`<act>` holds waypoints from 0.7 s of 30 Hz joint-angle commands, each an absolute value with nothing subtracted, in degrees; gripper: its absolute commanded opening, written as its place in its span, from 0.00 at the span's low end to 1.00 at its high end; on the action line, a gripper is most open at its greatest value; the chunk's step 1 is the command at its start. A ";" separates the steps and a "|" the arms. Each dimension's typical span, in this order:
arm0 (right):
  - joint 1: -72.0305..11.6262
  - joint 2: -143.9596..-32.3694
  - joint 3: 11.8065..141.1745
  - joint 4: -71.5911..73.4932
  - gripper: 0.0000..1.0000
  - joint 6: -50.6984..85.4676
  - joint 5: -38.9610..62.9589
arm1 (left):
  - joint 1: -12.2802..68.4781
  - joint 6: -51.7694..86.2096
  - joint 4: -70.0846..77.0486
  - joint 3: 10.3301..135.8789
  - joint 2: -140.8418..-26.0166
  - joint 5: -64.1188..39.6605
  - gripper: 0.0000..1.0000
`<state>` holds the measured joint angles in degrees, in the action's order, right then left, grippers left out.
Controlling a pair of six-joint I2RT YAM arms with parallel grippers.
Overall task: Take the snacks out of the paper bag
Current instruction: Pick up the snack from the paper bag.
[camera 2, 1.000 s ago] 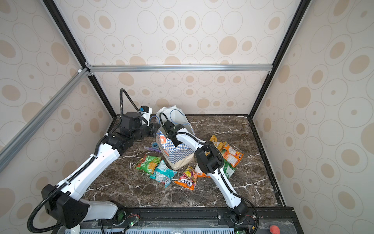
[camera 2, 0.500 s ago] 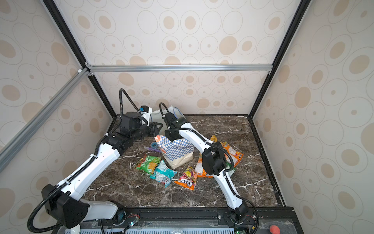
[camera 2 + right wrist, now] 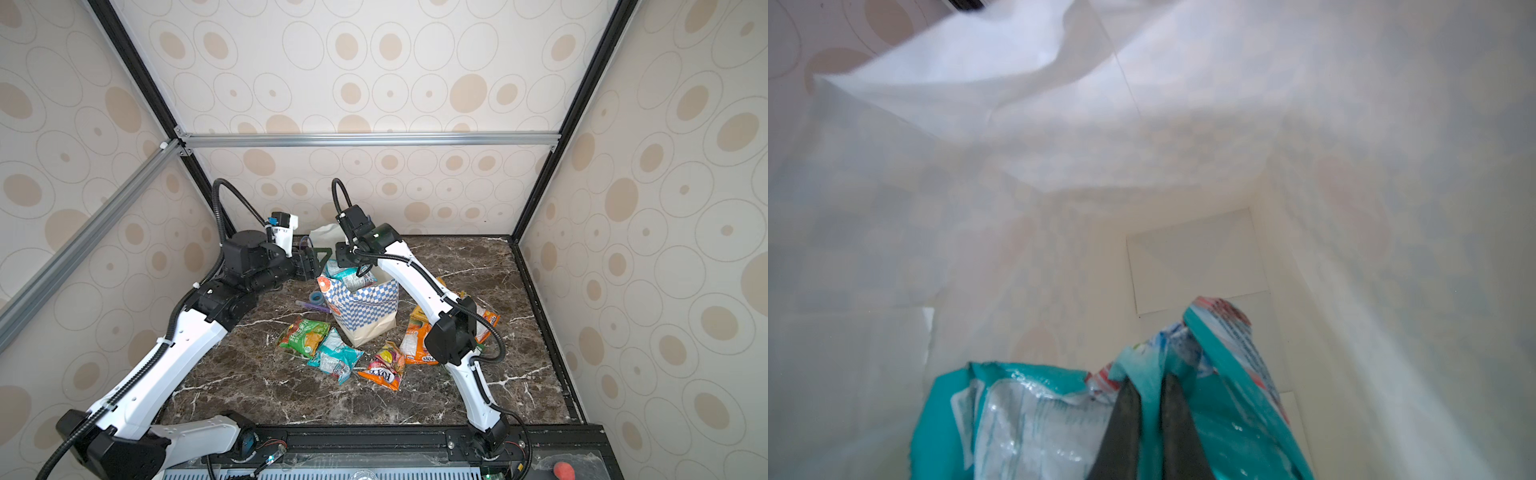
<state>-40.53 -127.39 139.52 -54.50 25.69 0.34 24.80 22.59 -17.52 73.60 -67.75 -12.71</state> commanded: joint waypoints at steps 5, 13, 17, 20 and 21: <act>-40.90 -121.02 141.85 -52.39 0.00 27.50 1.23 | 24.44 20.61 -14.35 70.85 -63.90 -12.17 0.80; -40.96 -119.39 146.80 -52.05 0.00 28.25 2.47 | 24.52 19.96 -11.97 70.38 -62.97 -15.43 0.98; -40.99 -117.28 148.36 -49.59 0.00 29.63 4.84 | 24.46 19.82 -7.69 68.72 -60.29 -17.83 0.98; -40.97 -115.07 148.36 -46.80 0.00 31.02 6.34 | 24.52 19.38 -4.80 67.44 -58.06 -18.41 0.98; -41.04 -114.22 148.36 -45.80 0.00 31.39 6.72 | 24.51 19.12 -3.86 67.09 -57.27 -18.61 0.98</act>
